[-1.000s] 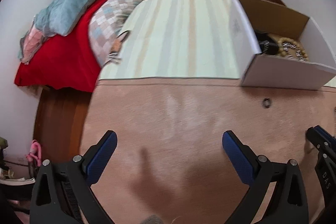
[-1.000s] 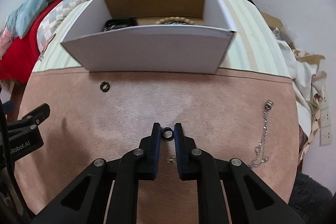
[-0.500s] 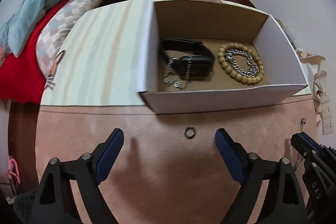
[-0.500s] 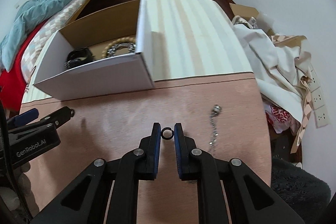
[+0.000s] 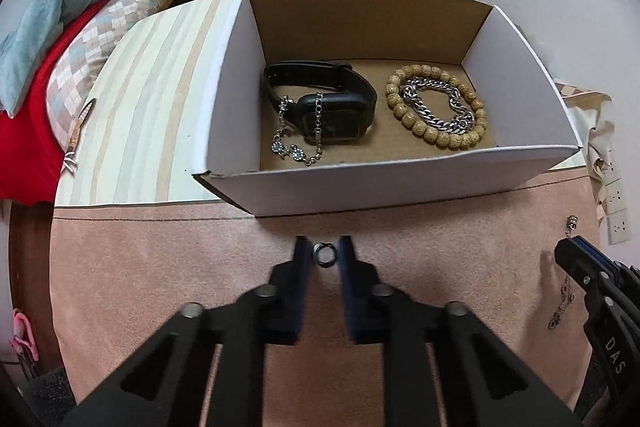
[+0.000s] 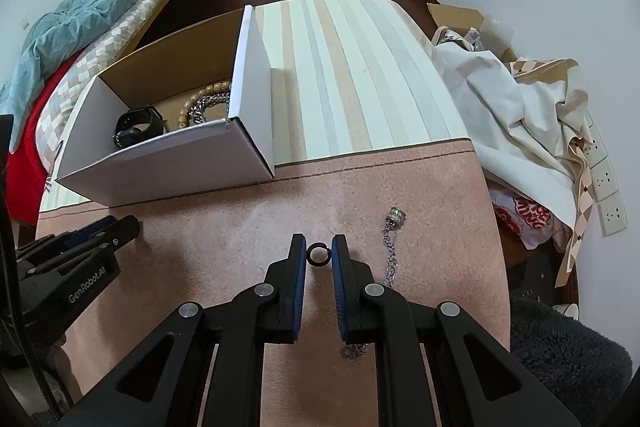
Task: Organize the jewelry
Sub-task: 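Grasp a small black ring with the right tool while the left tool grasps another black ring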
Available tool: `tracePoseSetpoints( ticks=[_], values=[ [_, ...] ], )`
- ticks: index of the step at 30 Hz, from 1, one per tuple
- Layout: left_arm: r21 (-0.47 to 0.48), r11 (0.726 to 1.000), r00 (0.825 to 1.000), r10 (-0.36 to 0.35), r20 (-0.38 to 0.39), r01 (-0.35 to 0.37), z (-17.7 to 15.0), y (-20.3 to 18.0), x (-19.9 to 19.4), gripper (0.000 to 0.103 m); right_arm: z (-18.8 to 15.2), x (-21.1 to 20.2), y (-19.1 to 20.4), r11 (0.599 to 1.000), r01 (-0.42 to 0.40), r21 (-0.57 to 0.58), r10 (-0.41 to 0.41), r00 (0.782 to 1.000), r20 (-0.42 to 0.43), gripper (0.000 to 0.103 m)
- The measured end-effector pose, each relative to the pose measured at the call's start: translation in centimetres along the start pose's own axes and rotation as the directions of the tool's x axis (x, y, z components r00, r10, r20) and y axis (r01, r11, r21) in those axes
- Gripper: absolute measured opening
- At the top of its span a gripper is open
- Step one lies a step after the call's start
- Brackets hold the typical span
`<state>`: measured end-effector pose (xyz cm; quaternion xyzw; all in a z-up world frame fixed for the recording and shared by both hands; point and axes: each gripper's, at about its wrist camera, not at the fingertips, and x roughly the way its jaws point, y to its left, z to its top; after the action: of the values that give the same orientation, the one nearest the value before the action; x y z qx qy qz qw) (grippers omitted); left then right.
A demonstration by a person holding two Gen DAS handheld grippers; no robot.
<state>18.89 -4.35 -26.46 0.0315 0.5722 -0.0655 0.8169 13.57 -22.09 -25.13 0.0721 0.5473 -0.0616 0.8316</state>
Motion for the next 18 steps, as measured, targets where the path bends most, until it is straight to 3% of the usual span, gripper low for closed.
tracePoseSetpoints(
  ticks=[11,18],
  values=[
    [0.020,1.000,0.995,0.005,0.103,-0.007,-0.7,0.0,-4.7,0.010,0.7,-3.2,0.5,1.000,-0.025,-0.001,0.025,0.998,0.061,0.013],
    [0.042,0.999,0.974,-0.008,0.225,-0.001,0.3,-0.1,-10.2,0.010,1.8,-6.8,1.2,0.998,-0.054,-0.021,0.056,0.988,0.145,0.013]
  ],
)
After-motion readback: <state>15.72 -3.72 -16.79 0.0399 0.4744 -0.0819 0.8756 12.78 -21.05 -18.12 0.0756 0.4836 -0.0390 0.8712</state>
